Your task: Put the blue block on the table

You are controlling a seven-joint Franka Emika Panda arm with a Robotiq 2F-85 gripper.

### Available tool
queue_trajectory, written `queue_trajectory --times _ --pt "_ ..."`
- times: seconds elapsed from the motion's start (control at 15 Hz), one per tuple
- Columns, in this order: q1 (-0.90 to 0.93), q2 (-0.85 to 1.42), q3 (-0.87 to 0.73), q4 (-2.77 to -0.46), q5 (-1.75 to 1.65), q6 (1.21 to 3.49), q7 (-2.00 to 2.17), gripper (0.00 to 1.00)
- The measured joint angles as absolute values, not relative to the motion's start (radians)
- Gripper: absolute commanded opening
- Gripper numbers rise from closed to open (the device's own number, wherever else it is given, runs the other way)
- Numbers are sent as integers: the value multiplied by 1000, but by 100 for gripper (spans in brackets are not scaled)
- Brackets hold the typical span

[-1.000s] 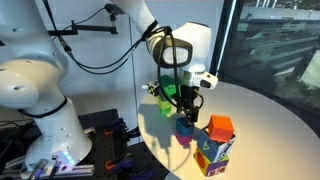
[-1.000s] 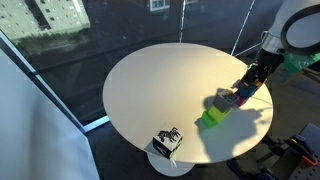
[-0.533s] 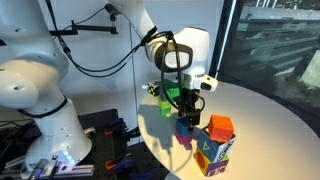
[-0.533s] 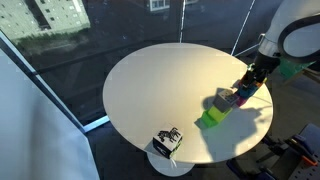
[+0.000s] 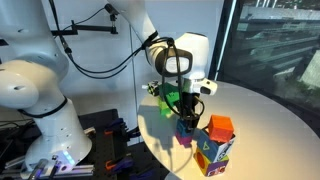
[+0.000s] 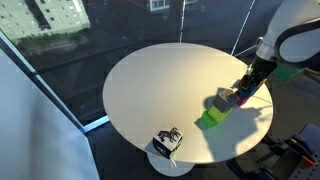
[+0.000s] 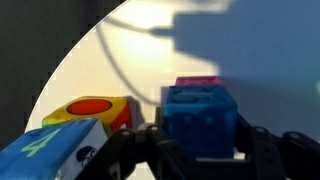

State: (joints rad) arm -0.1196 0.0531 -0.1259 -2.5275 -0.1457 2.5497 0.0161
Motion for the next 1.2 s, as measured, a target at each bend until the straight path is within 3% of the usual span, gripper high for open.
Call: queue_trajectory --times 1.2 --pt "-106 3 -116 -2524 -145 2548 90 31"
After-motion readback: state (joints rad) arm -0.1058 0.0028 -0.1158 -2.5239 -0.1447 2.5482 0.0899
